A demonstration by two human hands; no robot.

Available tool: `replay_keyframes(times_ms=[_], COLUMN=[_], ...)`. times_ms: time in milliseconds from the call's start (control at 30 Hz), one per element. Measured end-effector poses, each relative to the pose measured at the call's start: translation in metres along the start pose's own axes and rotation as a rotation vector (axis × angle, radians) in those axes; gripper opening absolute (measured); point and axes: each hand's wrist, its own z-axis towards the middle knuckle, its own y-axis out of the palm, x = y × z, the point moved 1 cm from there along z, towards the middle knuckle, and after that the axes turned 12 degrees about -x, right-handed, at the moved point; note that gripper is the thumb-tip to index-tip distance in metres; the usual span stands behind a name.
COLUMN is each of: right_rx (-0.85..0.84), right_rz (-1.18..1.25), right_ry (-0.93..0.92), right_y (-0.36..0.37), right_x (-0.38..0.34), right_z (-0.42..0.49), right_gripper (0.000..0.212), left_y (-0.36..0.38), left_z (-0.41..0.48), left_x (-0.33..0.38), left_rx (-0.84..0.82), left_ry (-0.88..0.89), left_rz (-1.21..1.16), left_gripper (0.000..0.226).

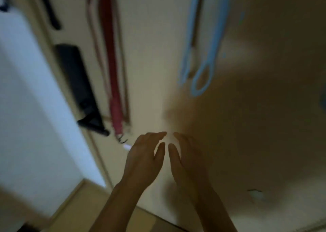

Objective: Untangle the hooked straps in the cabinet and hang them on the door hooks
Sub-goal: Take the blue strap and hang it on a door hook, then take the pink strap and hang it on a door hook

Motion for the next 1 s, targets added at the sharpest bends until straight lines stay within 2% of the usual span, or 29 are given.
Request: replay_keyframes(times_ms=[100, 433, 533, 667, 800, 1000], right_rx=[-0.2, -0.695, -0.841, -1.11, -1.264, -1.417], right_rz=[0.059, 0.132, 0.111, 0.138, 0.14, 0.105], right_ry=[-0.114, -0.645, -0.781, -0.917, -1.134, -1.39], right_y=[0.045, 0.16, 0.178, 0.188, 0.202, 0.231], right_x=[-0.037, -0.214, -0.267, -0.332, -0.381, -0.453], right_z=[-0.02, -0.182, -0.237, -0.307, -0.369, -0.458], right_gripper=[0.043, 0.035, 0.041, 0.063, 0.046, 0.047], left_y=[-0.038, -0.169, -0.192, -0.217, -0.227, -0.242], left_z=[-0.063, -0.346, -0.432, -0.528, -0.605, -0.7], left_x=[-0.026, -0.045, -0.032, -0.007, 0.017, 0.037], left_rx=[-0.013, 0.131, 0.229, 0.393, 0.542, 0.699], left_ry=[-0.292, -0.89, -1.064, -1.295, -1.509, -1.756], left_rz=[0.012, 0.234, 0.301, 0.344, 0.315, 0.273], left_gripper=[0.033, 0.035, 0.036, 0.035, 0.035, 0.036])
